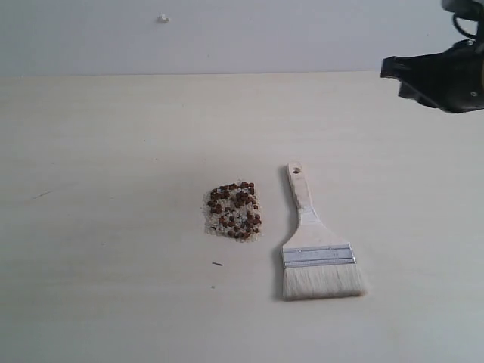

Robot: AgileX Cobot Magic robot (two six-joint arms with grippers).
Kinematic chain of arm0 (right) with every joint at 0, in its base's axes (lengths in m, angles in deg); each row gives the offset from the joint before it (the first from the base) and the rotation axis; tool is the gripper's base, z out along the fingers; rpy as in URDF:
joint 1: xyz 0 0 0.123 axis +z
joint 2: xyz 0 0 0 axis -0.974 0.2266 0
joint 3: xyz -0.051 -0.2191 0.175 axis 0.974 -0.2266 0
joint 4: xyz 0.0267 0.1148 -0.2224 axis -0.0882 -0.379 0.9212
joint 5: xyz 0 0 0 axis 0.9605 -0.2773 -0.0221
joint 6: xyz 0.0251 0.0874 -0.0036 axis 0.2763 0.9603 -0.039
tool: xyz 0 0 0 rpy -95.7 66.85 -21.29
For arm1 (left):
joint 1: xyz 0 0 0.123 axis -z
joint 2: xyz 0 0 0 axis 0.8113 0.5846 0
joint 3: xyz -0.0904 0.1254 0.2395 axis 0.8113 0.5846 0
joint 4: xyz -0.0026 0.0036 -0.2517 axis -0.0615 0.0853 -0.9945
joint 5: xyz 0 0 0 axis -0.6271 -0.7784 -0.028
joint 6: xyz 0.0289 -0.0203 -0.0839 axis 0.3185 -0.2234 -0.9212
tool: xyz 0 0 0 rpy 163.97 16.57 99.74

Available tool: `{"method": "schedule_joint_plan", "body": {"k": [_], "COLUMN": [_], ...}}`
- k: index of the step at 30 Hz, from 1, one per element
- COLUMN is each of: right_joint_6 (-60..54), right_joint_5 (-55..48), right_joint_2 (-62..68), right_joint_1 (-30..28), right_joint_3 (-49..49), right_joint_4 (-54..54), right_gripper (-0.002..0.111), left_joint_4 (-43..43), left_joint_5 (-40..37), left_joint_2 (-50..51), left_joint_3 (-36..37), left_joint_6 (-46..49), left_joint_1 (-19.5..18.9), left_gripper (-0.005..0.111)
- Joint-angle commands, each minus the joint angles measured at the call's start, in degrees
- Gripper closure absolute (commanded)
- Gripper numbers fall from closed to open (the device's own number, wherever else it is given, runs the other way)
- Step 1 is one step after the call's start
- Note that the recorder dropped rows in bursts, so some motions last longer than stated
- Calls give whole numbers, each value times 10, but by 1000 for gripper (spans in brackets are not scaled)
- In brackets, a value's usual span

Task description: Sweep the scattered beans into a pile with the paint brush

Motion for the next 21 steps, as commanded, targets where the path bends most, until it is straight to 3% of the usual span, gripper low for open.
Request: {"method": "schedule_joint_plan", "body": {"k": [1, 9, 21], "right_joint_6": [4, 27, 27], "right_joint_5": [-98, -104, -103], "right_joint_2": [-112, -248, -282], "right_joint_1": [0, 0, 0], "right_joint_3": [-87, -170, -170], "right_joint_4": [-26, -62, -62], "right_gripper": [108, 108, 108], "left_joint_4": [-3, -3, -3], "left_joint_5": [1, 1, 1], "left_joint_2": [-3, -3, -3], "left_joint_3": [1, 1, 1], "left_joint_6": [-3, -3, -3], "left_joint_1": [0, 0, 0], "left_gripper": [107, 107, 107]}}
